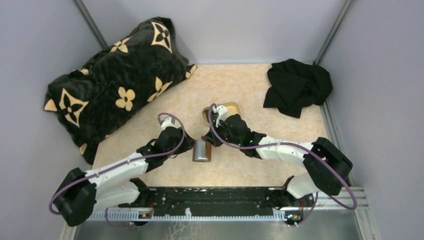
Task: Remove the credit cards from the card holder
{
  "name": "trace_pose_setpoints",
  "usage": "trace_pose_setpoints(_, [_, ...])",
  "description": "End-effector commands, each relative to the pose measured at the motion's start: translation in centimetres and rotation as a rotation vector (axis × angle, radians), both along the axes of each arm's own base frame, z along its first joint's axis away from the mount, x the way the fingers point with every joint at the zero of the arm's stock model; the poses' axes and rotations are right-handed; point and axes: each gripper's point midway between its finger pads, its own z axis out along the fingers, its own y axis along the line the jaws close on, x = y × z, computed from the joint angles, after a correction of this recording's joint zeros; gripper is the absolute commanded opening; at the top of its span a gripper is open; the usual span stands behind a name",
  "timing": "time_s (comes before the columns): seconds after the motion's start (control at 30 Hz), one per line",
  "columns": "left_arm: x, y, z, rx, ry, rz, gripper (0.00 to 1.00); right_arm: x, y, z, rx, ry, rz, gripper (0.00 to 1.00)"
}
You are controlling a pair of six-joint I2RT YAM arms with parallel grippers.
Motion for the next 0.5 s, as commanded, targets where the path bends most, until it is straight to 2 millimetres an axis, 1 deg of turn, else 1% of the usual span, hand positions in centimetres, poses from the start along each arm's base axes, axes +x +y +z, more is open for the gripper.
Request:
trace_pose_setpoints(0.0, [-0.1, -3.2, -0.4, -0.104, 0.024, -0.092, 0.53, 0.1, -0.3, 1.9, 0.076, -0.028, -0.036, 0.00])
trace_pose_setpoints(0.17, [-0.8, -7.3, 0.4, -0.255, 0.039, -0.242, 0.50, -0.4, -1.2, 1.1, 0.088, -0.012, -0.053, 0.00])
trace_pose_setpoints(0.23, [-0.9, -8.4, 0.5, -0.288, 0.050, -0.273, 0.46, -0.5, -1.4, 1.0, 0.089, -0.013, -0.060, 0.00])
trace_pose_setpoints(0.3, [-1.0, -9.0, 0.0, -0.282, 0.070, -0.290, 0.41, -0.6, -1.6, 0.9, 0.090, -0.014, -0.063, 0.00])
trace_pose_setpoints(0.4, [-1.0, -9.6, -1.1, -0.254, 0.096, -0.297, 0.31, -0.7, -1.8, 1.0, 0.094, -0.015, -0.063, 0.00])
trace_pose_setpoints(0.47, [-1.1, -10.0, -1.7, -0.242, 0.114, -0.307, 0.16, -0.7, -2.0, 0.9, 0.095, -0.014, -0.066, 0.00])
